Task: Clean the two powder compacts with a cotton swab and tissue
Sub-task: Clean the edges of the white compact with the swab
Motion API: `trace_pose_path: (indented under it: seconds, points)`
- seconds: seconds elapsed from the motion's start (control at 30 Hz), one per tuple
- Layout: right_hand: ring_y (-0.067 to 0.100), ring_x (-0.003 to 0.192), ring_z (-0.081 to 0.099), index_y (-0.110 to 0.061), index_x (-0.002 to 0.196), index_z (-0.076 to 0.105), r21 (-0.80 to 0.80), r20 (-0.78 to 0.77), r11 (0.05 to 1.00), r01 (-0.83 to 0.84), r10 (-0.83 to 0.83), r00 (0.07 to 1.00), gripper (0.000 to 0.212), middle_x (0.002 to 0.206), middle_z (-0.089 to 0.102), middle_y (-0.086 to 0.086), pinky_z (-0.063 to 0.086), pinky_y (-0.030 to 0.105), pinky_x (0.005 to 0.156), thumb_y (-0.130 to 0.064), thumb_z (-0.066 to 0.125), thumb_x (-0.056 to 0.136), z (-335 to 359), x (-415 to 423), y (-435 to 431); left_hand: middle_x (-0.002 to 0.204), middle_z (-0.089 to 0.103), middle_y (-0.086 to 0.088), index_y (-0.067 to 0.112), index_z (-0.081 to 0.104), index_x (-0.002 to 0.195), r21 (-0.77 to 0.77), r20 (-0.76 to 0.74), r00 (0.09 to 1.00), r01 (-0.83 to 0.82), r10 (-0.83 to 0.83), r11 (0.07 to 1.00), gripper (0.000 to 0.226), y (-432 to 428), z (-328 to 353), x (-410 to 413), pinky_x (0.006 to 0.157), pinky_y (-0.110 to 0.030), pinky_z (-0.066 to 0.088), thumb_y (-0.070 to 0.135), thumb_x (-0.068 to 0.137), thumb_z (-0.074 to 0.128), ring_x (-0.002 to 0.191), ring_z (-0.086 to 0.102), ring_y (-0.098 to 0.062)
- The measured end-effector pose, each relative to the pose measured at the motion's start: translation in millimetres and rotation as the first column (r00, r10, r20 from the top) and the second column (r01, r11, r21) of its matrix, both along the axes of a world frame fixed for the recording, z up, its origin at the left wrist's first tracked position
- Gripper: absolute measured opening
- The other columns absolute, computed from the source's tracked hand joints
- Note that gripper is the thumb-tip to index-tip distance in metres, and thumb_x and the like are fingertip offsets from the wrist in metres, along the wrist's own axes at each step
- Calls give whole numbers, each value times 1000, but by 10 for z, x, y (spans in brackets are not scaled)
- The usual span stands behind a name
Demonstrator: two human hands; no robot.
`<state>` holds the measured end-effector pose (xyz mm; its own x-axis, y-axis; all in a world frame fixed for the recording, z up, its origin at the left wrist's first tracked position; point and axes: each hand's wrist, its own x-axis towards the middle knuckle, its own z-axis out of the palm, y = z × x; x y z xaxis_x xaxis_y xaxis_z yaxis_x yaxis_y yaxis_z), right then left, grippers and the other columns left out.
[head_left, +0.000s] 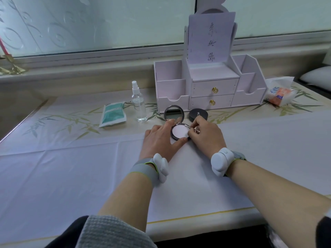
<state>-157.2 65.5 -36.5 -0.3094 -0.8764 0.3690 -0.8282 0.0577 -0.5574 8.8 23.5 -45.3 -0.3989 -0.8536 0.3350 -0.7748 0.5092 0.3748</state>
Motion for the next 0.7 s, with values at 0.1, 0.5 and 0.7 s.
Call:
trace_pose_path:
  seconds: [0.1, 0.5, 0.7]
  points:
    - [27, 72, 56, -20, 87, 56, 3, 2, 1000, 4, -4, 1000, 5, 71, 60, 1, 48, 37, 65, -23, 57, 83, 1, 3, 10, 137, 58, 13, 35, 38, 142, 4, 6, 1000, -3, 3, 1000, 70, -8, -6, -1, 102, -35, 30, 71, 85, 55, 130, 45, -17]
    - [27, 72, 56, -19, 87, 57, 7, -13, 1000, 23, -23, 1000, 5, 70, 61, 2, 48, 36, 65, -23, 58, 84, 7, -11, 84, 135, 59, 11, 34, 39, 141, 4, 16, 1000, -2, 2, 1000, 69, 2, 7, -1, 102, -36, 31, 71, 85, 54, 129, 45, -18]
    - [27, 71, 56, -20, 86, 56, 8, -7, 1000, 28, -28, 1000, 6, 70, 61, 2, 49, 37, 65, -24, 59, 84, -4, -16, 124, 135, 60, 12, 34, 40, 140, 6, 15, 1000, -1, 1, 1000, 67, 7, 17, -1, 102, -36, 30, 70, 85, 55, 129, 46, -18]
